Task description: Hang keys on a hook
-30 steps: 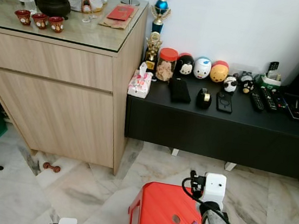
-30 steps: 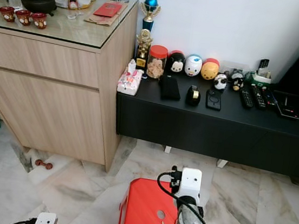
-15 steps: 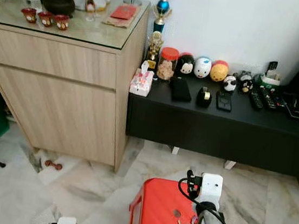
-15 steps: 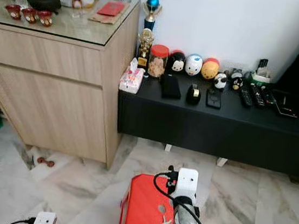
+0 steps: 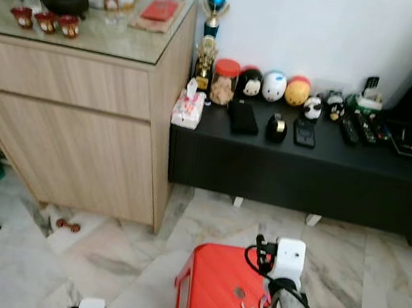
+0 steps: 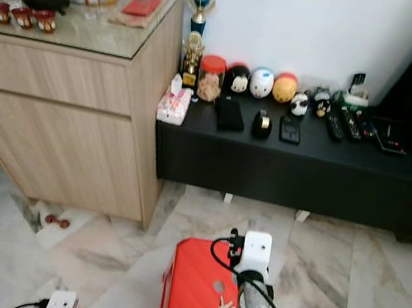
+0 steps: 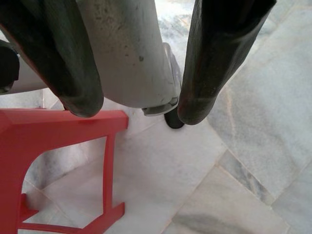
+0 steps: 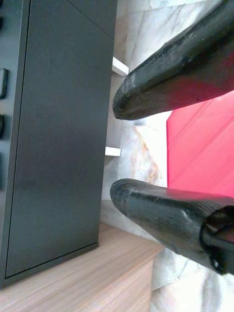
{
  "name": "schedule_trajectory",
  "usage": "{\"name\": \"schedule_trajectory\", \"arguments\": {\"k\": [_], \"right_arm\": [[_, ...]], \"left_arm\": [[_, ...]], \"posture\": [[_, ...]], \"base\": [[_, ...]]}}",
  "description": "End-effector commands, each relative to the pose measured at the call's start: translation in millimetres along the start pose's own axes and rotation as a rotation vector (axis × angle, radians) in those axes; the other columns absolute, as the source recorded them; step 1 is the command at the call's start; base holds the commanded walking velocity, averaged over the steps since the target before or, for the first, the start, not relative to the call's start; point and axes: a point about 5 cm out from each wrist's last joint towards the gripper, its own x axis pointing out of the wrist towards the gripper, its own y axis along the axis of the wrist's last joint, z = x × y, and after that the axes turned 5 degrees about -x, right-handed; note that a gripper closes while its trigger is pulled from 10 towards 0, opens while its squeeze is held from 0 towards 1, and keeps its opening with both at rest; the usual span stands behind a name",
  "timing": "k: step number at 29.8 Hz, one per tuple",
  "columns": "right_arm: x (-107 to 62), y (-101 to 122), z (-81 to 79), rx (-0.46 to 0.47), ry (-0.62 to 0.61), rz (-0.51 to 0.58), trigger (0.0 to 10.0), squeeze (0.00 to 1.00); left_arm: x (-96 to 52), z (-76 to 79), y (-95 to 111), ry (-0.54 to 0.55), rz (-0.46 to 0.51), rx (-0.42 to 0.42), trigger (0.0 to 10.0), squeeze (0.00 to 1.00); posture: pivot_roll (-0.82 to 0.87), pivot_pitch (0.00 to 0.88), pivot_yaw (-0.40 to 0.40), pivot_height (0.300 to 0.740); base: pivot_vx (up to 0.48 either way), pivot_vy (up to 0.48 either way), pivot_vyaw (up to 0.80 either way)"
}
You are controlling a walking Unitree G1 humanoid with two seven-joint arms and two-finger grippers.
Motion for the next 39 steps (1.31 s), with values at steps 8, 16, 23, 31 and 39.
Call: {"name": "schedule_trajectory", "arguments": {"k": [8, 16, 23, 31, 39], "right_arm": [[0.3, -0.7, 2.1, 0.008, -0.009, -0.013, 10.0, 0.0], [0.0, -2.0, 1.9, 0.011, -0.011, -0.022, 10.0, 0.0], [-0.2, -3.0, 2.2, 0.013, -0.01, -0.029, 10.0, 0.0], [2.0, -0.3, 3.5, 0.017, -0.013, -0.026, 10.0, 0.0], [2.0, -0.3, 3.5, 0.019, -0.012, -0.027, 10.0, 0.0]], "left_arm": [[-1.8, -0.3, -6.6, -0.01, -0.016, -0.009, 10.0, 0.0], [-1.5, -1.0, -5.7, -0.006, -0.019, -0.007, 10.0, 0.0], [-1.4, -0.6, -5.2, -0.01, -0.017, -0.01, 10.0, 0.0], [-1.5, -1.1, -5.2, -0.006, -0.016, -0.005, 10.0, 0.0], [-1.7, -1.4, -5.9, -0.003, -0.019, -0.004, 10.0, 0.0]], "posture": [[0.1, 0.0, -0.085, 0.74], [0.11, 0.0, -0.085, 0.74], [0.1, 0.0, -0.085, 0.74], [0.1, 0.0, -0.084, 0.74], [0.1, 0.0, -0.085, 0.74]], "base": [[0.0, 0.0, 0.0], [-0.033, 0.0, 0.0], [-0.292, 0.0, 0.0], [-0.219, 0.0, 0.0], [0.0, 0.0, 0.0]]}}
